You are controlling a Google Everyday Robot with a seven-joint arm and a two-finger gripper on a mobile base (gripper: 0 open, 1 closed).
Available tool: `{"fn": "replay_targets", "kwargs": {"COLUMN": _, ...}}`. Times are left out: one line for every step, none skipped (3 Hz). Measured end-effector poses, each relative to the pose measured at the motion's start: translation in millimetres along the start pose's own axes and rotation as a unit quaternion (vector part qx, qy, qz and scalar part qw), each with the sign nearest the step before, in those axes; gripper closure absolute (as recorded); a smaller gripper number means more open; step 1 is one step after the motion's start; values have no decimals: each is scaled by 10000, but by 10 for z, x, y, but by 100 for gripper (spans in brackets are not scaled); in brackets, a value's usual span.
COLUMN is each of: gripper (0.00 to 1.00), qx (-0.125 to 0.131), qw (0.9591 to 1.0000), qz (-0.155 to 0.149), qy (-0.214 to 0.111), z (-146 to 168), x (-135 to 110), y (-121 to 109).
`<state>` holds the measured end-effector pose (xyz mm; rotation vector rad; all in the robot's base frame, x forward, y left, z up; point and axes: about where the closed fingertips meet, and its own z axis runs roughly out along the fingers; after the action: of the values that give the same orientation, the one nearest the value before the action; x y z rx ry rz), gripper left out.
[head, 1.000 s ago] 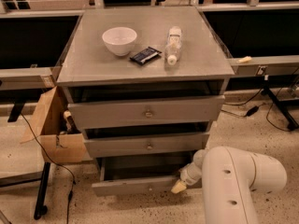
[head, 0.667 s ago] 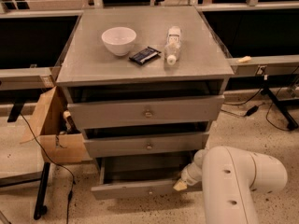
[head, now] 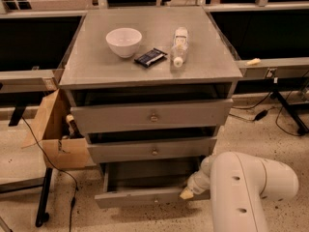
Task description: Open bottom drawer
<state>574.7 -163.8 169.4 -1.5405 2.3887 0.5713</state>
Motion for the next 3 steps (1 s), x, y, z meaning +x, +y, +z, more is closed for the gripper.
{"fn": "replay_targets", "kwargs": {"gripper": 65, "qx": 0, "qw": 10000, "qz": 0, "qy": 0, "z": -12, "x": -6, "y": 1}}
{"fn": "replay_targets", "kwargs": {"gripper": 43, "qx": -42, "qw": 10000, "qz": -29, "qy": 14, "z": 9, "x": 8, "y": 66}}
{"fn": "replay_targets", "kwargs": {"gripper": 19, "qx": -42, "qw": 10000, "qz": -29, "qy": 14, "z": -1, "x": 6, "y": 66}}
